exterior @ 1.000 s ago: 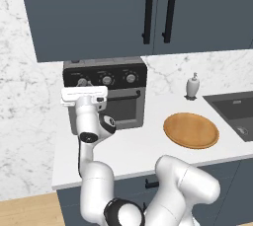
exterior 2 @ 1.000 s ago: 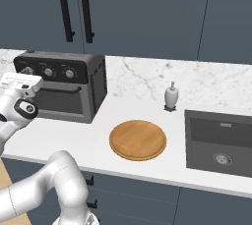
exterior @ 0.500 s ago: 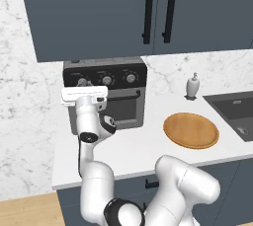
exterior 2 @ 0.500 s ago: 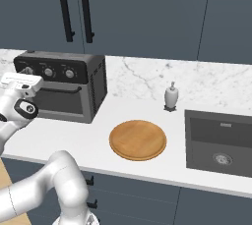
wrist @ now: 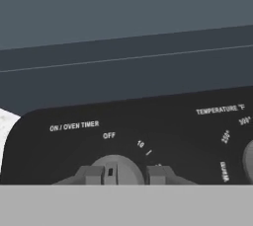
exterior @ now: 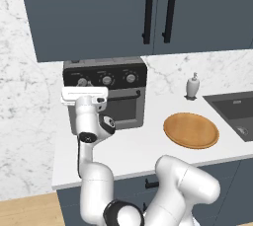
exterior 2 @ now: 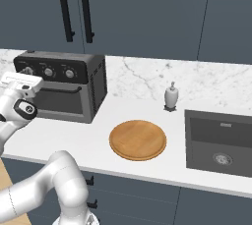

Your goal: Pick up the kebab skewer and baguette bread, and place them inside the toaster oven. Close the toaster oven door and start by setting the timer.

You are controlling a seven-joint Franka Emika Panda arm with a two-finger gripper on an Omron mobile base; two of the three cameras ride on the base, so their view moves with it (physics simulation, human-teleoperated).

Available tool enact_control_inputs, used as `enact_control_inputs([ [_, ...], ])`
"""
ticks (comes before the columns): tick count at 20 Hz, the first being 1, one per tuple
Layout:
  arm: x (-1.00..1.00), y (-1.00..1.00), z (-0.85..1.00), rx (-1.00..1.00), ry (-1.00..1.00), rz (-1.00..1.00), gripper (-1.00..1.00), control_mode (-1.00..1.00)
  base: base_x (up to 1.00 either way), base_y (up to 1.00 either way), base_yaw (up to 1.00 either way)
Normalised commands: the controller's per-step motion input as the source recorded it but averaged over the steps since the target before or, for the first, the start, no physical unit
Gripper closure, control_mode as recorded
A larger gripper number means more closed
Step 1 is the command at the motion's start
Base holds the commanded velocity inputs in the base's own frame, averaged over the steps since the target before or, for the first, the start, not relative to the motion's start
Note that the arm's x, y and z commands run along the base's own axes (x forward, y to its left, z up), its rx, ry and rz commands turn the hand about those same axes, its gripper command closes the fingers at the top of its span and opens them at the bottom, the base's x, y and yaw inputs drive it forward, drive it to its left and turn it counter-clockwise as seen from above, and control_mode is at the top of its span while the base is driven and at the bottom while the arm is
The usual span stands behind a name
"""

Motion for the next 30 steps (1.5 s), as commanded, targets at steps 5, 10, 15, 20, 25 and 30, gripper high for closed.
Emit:
enact_control_inputs([
  [5,0.01,0.0,0.0,0.14,0.0,0.0,1.0,-1.0,0.0,0.0,0.0],
  [10,0.13,0.0,0.0,0.14,0.0,0.0,1.0,-1.0,0.0,0.0,0.0],
  [15,0.15,0.0,0.0,0.14,0.0,0.0,1.0,-1.0,0.0,0.0,0.0],
  [20,0.25,-0.13,0.0,0.15,0.0,0.0,1.0,-1.0,0.0,0.0,0.0],
  [25,0.28,-0.22,0.0,0.16,0.0,0.0,1.0,-1.0,0.0,0.0,0.0],
  [30,0.31,-0.18,0.0,0.18,0.0,0.0,1.0,-1.0,0.0,0.0,0.0],
])
